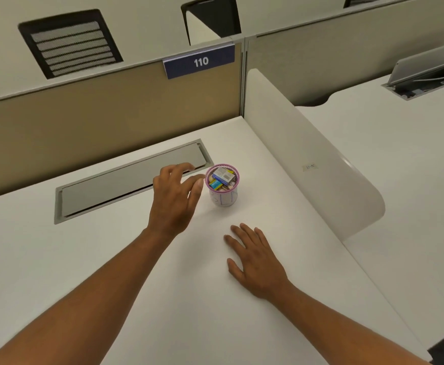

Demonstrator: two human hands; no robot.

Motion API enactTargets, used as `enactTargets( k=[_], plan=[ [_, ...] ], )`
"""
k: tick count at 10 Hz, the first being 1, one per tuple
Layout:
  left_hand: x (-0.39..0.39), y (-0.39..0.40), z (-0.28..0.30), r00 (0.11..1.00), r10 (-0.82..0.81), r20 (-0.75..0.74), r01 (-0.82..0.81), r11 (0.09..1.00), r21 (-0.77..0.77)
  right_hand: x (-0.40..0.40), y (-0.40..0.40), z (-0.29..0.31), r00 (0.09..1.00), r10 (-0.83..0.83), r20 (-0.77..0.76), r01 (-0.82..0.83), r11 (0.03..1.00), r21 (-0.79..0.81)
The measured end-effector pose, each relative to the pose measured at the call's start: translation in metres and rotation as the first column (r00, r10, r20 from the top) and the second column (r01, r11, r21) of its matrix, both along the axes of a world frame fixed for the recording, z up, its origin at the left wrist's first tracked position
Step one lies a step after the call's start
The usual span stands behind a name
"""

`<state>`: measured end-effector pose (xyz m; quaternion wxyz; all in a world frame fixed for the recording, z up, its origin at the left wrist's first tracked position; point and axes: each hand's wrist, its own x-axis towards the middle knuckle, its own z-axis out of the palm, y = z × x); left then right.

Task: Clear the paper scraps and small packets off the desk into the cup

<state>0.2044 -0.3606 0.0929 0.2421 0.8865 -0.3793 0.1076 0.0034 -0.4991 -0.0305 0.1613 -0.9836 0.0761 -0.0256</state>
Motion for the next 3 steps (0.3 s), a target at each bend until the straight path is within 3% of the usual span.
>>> enactTargets(
  k=[3],
  plan=[
    [0.004, 0.094, 0.042, 0.964, -0.002, 0.265, 0.003, 1.000, -0.002, 0.008, 0.011, 0.035, 0.998, 0.033, -0.044, -0.032, 0.999, 0.017]
  ],
)
